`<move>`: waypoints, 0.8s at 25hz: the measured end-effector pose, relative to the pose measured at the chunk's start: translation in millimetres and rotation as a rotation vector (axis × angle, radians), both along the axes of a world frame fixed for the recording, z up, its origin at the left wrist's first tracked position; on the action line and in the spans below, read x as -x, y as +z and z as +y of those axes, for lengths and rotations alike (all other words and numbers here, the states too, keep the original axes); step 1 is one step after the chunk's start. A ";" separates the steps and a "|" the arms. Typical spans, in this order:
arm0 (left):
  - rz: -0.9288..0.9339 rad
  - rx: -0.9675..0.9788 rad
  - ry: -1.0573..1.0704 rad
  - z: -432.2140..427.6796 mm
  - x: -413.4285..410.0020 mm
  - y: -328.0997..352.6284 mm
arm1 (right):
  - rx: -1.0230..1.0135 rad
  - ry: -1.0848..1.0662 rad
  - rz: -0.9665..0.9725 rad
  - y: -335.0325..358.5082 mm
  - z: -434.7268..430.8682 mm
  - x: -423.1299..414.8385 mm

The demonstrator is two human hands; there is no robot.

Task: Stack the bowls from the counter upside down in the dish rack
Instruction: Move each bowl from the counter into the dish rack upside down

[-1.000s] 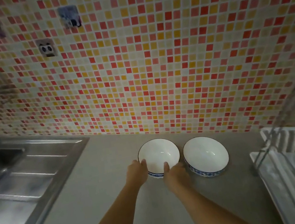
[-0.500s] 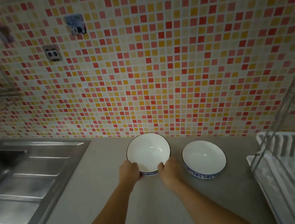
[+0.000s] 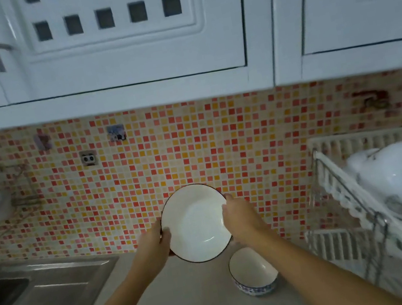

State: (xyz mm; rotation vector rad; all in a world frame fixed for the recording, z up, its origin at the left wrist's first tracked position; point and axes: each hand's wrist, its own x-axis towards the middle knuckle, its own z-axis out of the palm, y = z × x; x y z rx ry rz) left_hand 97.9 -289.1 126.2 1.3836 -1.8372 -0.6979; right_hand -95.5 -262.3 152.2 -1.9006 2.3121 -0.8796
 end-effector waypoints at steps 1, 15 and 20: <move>0.029 0.036 -0.005 13.3 7.7 11.8 | 0.044 -0.004 0.081 13.5 14.1 6.7; -0.110 0.858 -0.291 155.5 144.5 155.5 | 0.862 0.057 0.914 126.2 197.8 169.6; -0.156 1.107 -0.319 188.4 233.6 160.1 | 0.810 0.047 0.848 148.1 248.3 246.7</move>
